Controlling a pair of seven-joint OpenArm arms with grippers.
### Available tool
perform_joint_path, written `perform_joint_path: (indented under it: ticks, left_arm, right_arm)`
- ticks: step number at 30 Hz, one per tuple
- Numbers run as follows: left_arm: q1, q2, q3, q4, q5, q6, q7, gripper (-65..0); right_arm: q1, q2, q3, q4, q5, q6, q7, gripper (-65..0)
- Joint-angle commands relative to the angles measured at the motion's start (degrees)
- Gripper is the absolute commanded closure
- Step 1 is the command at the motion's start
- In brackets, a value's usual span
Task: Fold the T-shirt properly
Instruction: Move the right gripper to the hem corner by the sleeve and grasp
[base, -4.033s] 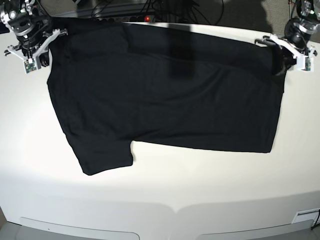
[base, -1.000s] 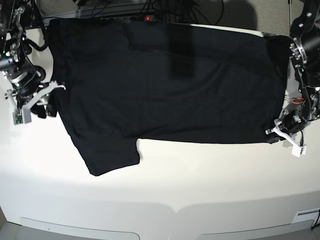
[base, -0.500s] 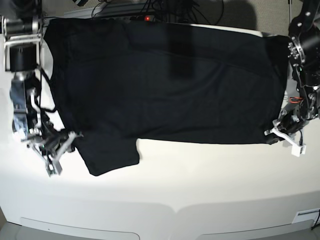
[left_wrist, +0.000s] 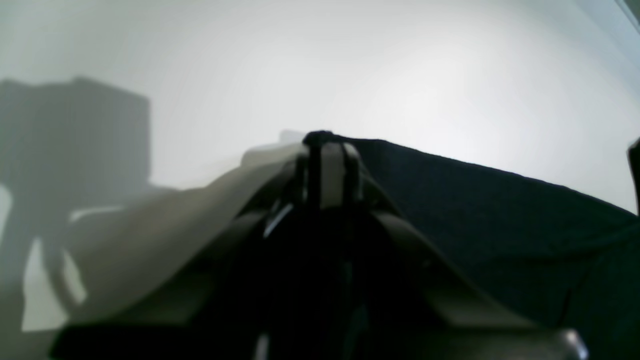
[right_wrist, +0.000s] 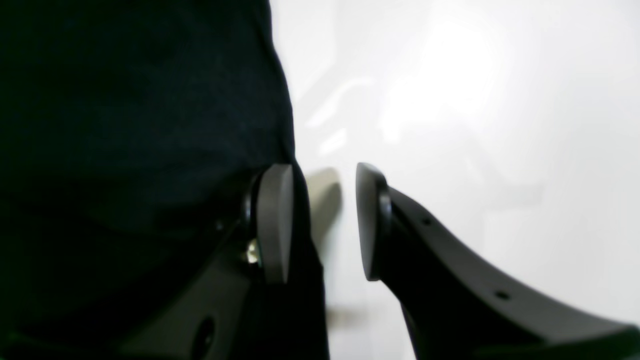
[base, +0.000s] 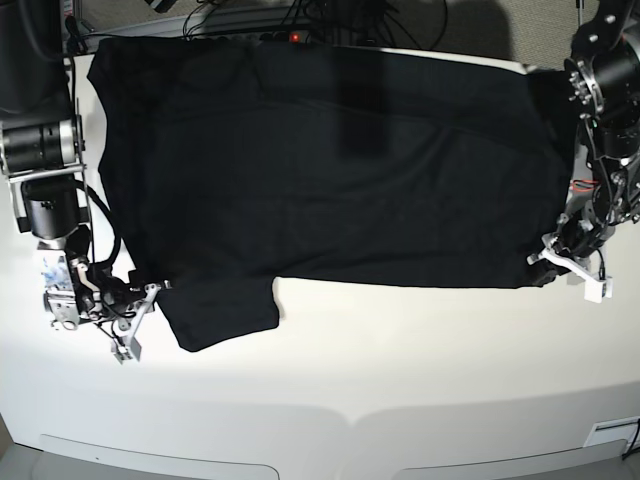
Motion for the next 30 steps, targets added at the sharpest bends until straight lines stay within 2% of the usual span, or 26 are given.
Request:
perform_joint_path:
  ticks: [1, 5, 10, 14, 19, 22, 26, 30]
  left_arm:
    - [-0.1, -0.4, 0.1, 0.0, 2.2, 0.7, 2.9, 0.0]
    - [0.0, -0.4, 0.1, 0.0, 2.2, 0.7, 3.0, 0.0]
    - [0.0, -0.4, 0.1, 0.0, 2.2, 0.7, 3.0, 0.0]
    - [0.0, -0.4, 0.1, 0.0, 2.2, 0.7, 2.9, 0.0]
    - [0.0, -0.4, 0.1, 0.0, 2.4, 0.7, 3.0, 0.0]
    - [0.0, -0.4, 0.1, 0.0, 2.4, 0.7, 2.9, 0.0]
    - [0.0, -0.4, 0.1, 0.0, 2.4, 0.7, 2.9, 0.0]
    - [0.0, -0.4, 0.1, 0.0, 2.4, 0.7, 2.9, 0.0]
  right_arm:
    - [2.1, -0.1, 0.2, 0.0, -0.6, 0.2, 1.2, -21.9]
    - [2.1, -2.3, 0.2, -2.4, -3.8, 0.2, 2.2, -21.9]
    - [2.1, -3.9, 0.2, -3.6, -3.8, 0.2, 2.0, -21.8]
    - [2.7, -3.6, 0.3, -3.6, -3.7, 0.2, 1.9, -21.9]
    - [5.3, -2.5, 0.3, -3.6, 0.9, 0.4, -0.4, -21.9]
    - [6.8, -1.7, 0.3, -3.6, 3.3, 2.9, -0.9, -21.9]
    - [6.8, -1.5, 0.3, -3.6, 3.8, 3.3, -0.9, -21.9]
    - [6.8, -1.5, 0.3, -3.6, 0.5, 3.9, 1.1, -29.4]
